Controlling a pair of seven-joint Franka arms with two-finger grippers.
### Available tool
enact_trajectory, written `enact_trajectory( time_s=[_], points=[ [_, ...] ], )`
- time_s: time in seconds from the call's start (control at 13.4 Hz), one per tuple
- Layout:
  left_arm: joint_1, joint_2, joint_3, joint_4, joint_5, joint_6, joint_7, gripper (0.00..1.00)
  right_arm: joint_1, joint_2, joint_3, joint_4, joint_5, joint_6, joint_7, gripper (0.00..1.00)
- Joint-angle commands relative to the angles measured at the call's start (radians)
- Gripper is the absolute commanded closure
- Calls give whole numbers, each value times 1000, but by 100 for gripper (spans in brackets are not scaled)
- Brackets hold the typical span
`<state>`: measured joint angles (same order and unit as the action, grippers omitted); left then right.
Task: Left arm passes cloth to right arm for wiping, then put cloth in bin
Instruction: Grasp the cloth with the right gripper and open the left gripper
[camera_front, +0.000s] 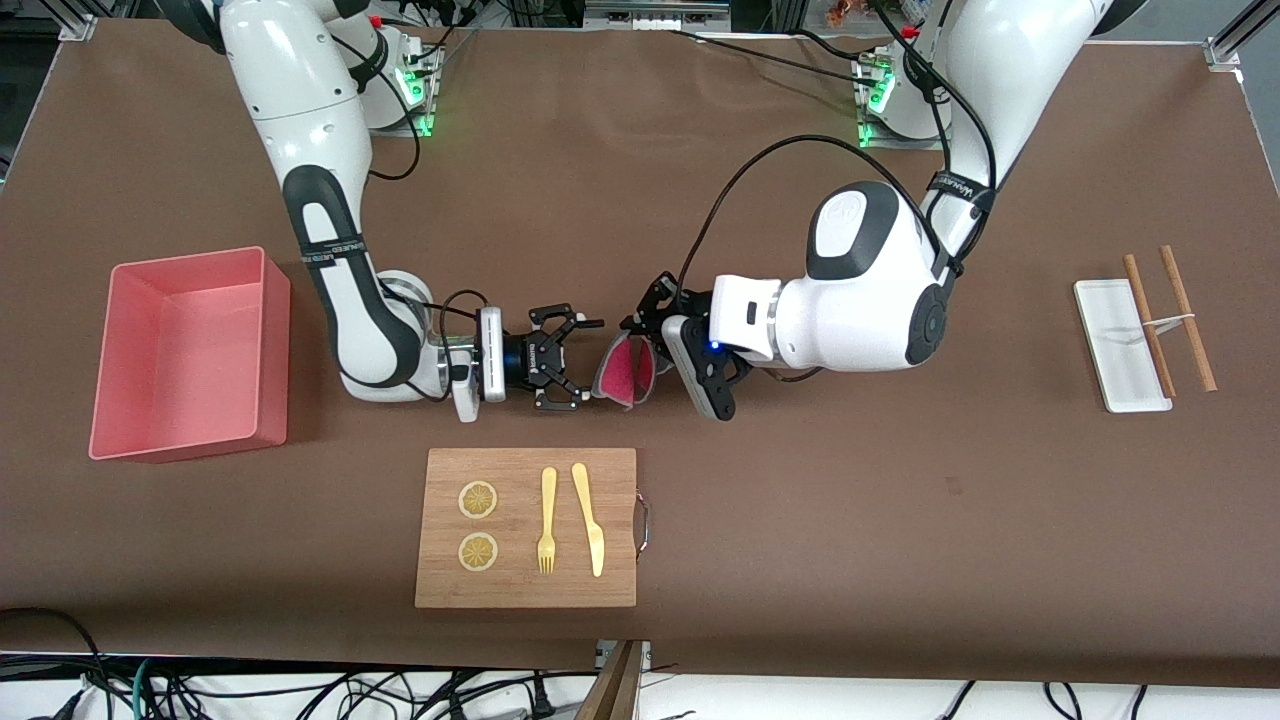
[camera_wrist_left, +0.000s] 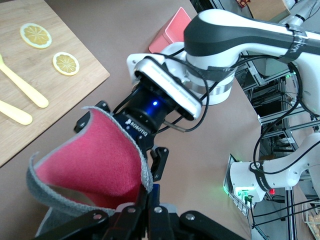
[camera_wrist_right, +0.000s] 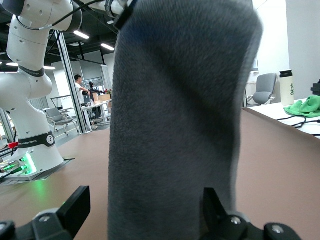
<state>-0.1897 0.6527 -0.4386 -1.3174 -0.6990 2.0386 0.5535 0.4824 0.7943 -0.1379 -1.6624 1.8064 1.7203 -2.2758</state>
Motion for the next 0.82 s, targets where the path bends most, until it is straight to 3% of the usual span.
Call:
enact_trajectory(
  time_s=[0.0, 0.37, 0.45, 0.6, 0.67, 0.75],
  points=[
    [-19, -7, 4, -20, -14, 11, 32, 98, 34, 2, -5, -22, 106, -5, -42, 0],
    [-13, -5, 4, -29, -27, 12, 101, 99, 84, 23, -6, -25, 229, -5, -103, 1],
    [-19, -4, 4, -31, -30, 17, 100, 99, 81, 23, -6, -23, 231, -5, -111, 17],
    [-20, -4, 4, -32, -30, 17, 100, 99, 68, 22, -14, -22, 229, -7, -113, 74],
    [-19, -4, 4, -32, -28, 17, 102, 99, 59, 22, -14, -22, 228, -11, -122, 91],
    [-20, -2, 4, -31, -28, 17, 102, 99, 56, 20, -17, -19, 228, -11, -128, 100]
  ],
)
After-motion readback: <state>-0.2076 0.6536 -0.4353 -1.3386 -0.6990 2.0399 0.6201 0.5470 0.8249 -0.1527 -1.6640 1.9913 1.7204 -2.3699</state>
